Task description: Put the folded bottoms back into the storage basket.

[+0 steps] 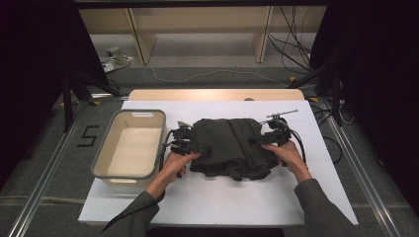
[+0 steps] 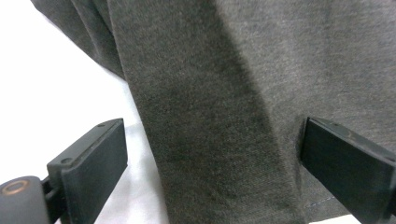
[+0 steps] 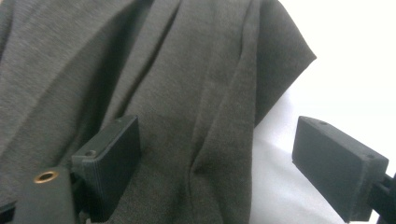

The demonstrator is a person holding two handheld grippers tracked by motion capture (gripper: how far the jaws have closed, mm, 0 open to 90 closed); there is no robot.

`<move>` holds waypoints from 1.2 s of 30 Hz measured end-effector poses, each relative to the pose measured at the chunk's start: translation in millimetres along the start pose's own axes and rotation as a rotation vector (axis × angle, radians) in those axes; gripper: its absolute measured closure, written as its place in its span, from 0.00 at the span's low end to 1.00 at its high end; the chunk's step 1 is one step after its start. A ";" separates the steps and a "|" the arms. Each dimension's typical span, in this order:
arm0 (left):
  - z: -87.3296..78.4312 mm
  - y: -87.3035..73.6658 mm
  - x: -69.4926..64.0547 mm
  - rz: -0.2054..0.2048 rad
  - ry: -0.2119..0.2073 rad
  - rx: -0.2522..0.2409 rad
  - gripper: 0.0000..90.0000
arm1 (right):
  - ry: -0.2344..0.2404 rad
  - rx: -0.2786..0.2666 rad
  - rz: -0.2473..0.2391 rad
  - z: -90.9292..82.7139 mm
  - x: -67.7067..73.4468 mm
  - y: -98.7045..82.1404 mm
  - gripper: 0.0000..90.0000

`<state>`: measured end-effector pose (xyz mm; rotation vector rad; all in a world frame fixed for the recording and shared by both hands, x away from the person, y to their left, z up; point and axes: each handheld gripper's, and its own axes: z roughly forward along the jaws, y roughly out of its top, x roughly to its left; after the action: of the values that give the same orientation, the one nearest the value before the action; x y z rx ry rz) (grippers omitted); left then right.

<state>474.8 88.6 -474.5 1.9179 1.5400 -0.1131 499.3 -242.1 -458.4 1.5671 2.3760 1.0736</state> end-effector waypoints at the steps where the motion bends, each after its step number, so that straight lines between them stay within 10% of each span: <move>1: 0.0 0.0 0.0 0.000 0.000 0.000 0.08 | 0.000 0.000 0.000 0.0 0.0 0.0 0.18; 23: 6.3 -9.0 -3.5 0.034 -0.097 0.000 0.40 | 0.042 0.080 0.088 13.4 -1.5 -8.6 0.20; 36: 8.7 -13.6 -6.1 0.046 -0.122 -0.020 0.62 | 0.078 0.093 0.129 18.4 9.7 -14.2 0.48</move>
<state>463.7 79.9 -484.4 1.8931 1.4105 -0.1905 492.0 -227.9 -477.9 1.7627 2.4371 1.0805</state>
